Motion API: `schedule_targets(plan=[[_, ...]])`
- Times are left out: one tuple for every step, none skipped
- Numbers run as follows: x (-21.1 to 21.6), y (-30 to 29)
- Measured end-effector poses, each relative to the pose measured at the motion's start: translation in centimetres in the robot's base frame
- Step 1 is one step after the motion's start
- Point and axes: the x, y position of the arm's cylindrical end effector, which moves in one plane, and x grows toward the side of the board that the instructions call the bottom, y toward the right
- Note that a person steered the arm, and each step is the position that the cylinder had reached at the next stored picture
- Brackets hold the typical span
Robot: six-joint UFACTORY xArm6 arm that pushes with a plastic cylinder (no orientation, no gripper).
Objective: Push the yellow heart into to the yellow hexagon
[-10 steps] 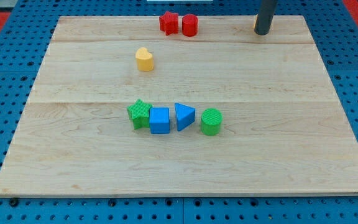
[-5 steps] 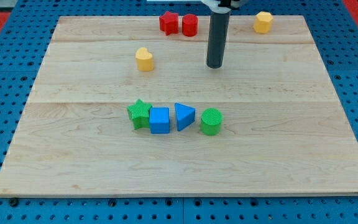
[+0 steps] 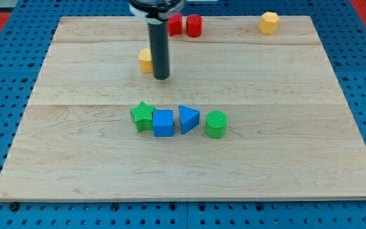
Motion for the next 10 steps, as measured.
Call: schedule_targets(plan=[[0.0,-4.5],[-0.2,-6.9],[-0.8,-6.9],[-3.0,-5.8],[-3.3,-4.2],[-3.3,-4.2],[-3.6,-3.4],[-4.1,-2.2],[-4.2,-0.8],[-4.2,1.3]])
